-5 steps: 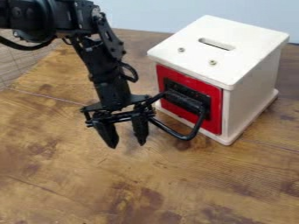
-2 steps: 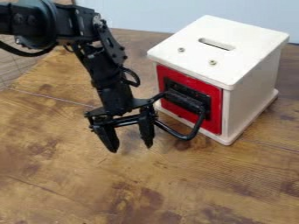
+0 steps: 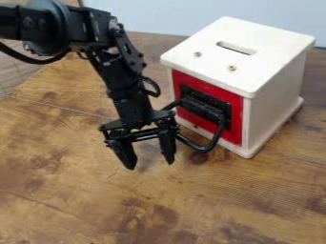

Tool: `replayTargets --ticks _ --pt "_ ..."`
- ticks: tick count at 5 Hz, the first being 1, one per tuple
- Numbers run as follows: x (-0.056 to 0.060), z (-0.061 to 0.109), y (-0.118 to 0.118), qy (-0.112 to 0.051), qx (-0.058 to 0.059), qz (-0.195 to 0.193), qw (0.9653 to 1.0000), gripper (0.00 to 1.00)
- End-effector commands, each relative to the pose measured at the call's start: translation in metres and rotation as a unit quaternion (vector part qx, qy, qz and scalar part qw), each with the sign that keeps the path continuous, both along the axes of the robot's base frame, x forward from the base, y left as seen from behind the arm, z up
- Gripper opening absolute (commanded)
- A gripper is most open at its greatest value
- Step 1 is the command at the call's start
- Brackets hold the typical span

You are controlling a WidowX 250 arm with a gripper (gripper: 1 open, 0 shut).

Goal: Close the drawer

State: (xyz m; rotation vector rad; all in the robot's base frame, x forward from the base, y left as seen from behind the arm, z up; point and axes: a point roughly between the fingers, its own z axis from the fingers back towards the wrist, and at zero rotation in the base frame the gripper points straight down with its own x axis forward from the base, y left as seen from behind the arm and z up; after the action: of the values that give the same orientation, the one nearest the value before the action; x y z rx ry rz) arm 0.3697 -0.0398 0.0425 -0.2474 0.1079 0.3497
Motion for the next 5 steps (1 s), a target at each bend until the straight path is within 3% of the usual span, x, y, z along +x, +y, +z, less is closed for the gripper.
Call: replayTargets --ticks 1,4,5 --pt "0.0061 0.0229 -0.0190 -0.031 -0.007 0.016 0.9994 1.00" --pt "0.0059 0.0313 -0.0218 -0.022 -0.013 0.011 0.9996 1.00" --pt "0.0116 0.0307 -0.0243 -0.019 -0.014 0.027 0.9993 1.00"
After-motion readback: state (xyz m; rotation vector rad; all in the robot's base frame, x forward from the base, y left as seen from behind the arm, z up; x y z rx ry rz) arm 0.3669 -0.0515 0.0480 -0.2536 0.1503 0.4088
